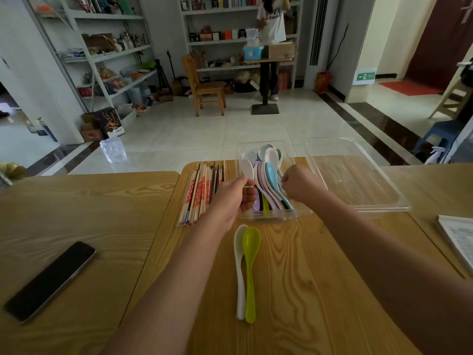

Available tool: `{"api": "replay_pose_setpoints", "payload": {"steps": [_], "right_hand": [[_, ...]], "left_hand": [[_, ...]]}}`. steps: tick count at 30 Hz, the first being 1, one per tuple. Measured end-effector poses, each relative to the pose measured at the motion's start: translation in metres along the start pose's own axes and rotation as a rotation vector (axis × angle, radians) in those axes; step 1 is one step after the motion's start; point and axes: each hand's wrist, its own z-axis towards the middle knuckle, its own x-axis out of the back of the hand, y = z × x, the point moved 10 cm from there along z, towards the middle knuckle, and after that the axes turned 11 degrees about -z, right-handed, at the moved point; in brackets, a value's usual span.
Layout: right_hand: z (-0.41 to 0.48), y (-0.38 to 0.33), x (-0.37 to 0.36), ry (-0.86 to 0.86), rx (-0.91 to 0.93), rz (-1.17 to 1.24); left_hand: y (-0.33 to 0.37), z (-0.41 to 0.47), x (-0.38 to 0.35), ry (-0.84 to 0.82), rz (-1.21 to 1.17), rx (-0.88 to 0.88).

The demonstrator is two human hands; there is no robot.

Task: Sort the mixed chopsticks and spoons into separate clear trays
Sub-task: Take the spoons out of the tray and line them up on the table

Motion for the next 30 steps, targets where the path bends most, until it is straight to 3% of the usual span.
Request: {"api": "replay_pose_setpoints", "payload": {"steps": [7,15,26,30], "right_hand": [[0.014,-0.012,-0.022,-0.123,0.025,-0.225],[0.023,-0.003,-0.025,-0.141,-0.031,-0.067],[-0.012,-0.012,0.038,0.093,-0.032,0.146],[-0.054,-0.018,0.042,0.044,-0.006,0.148]], "left_hand": [[-0.006,0.018,-0.007,0.002,-0.016,0.027],[-0.005,0.015,-0.006,-0.015,-0.022,0.017],[0.008,-0.033,-0.002,-0.048,-0.060,-0.055],[0.004,-0.053,0.010,-0.052,-0.075,-0.070]]}}
